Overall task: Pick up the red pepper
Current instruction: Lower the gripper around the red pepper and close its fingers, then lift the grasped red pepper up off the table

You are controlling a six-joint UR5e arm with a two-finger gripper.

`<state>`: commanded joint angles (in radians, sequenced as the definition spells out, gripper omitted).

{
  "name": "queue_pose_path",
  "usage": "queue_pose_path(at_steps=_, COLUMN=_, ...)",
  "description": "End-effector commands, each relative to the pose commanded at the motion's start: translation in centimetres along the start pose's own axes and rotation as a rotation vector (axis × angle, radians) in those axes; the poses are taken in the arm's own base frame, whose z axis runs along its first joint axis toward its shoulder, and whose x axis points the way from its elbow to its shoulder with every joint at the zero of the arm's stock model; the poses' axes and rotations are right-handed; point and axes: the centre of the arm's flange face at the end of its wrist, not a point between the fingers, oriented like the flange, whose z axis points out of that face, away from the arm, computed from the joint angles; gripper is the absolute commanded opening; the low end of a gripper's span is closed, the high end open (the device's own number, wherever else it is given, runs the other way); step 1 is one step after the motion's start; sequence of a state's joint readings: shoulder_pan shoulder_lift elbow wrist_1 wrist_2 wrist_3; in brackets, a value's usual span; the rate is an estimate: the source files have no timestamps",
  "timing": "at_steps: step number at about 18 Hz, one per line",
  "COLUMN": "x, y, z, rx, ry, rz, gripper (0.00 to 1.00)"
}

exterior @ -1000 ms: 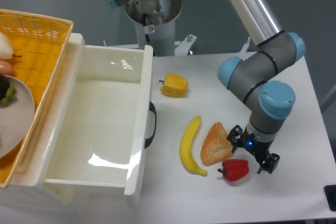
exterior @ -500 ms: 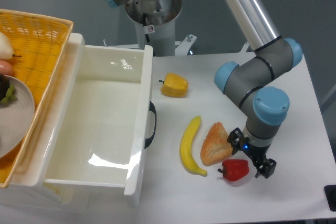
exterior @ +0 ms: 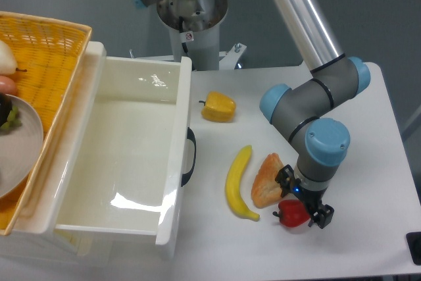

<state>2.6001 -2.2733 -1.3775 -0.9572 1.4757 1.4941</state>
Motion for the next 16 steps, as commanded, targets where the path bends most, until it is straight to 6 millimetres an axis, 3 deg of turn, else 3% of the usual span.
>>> queue_pose_path(at_steps=13, x=-0.2, y=-0.4, z=1.3, rx=-0.001, ry=0.005, rz=0.007, gripper=1.0)
queue_pose_path(at_steps=16, x=-0.2, y=-0.4, z=1.3, rx=-0.031, ry=0.0, rz=0.009, gripper=0.95)
